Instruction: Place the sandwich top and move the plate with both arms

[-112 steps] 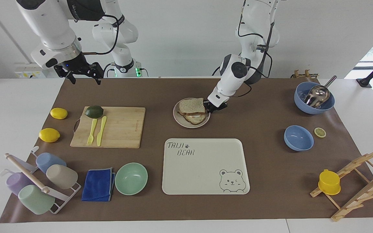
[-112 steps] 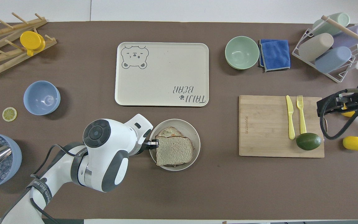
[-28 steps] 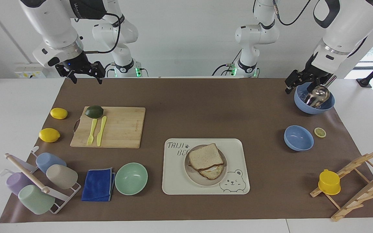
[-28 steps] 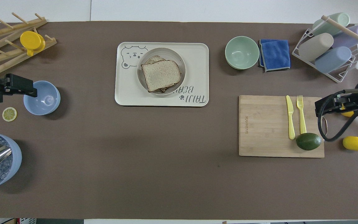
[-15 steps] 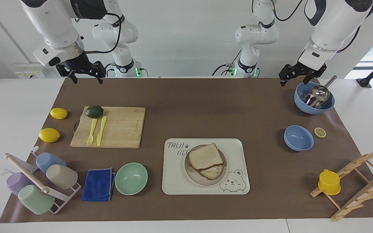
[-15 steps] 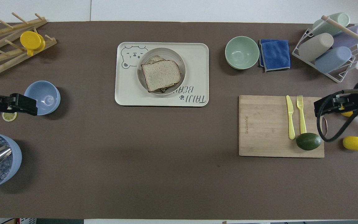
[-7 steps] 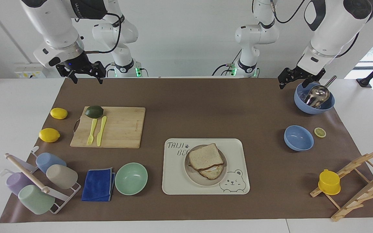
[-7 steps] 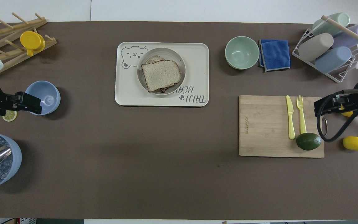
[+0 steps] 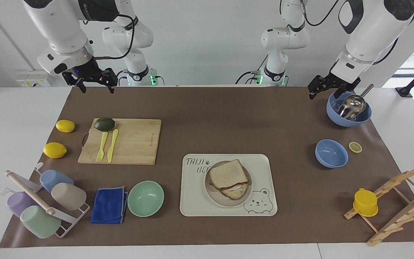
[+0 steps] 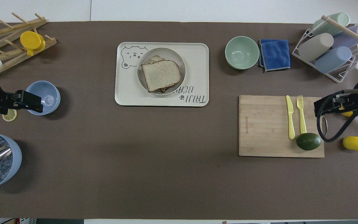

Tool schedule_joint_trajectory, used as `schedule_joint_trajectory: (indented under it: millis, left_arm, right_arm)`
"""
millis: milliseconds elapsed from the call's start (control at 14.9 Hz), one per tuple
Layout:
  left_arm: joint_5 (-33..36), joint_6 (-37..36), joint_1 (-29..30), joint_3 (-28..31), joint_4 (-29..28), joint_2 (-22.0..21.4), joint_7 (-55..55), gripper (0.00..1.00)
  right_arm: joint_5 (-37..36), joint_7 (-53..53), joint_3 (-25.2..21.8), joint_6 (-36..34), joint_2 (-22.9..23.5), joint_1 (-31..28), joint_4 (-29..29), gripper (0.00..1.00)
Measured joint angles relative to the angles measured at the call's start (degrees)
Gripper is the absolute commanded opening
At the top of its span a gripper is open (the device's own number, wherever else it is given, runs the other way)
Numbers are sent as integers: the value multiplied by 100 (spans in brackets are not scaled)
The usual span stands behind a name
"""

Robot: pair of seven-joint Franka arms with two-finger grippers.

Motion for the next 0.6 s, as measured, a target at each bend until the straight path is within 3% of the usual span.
schedule_joint_trajectory:
  millis: [602]
  left_arm:
    - [-1, 31, 83, 3, 14, 66, 2, 100]
  right_arm:
    - [0, 0, 0, 0, 0, 1, 0, 100]
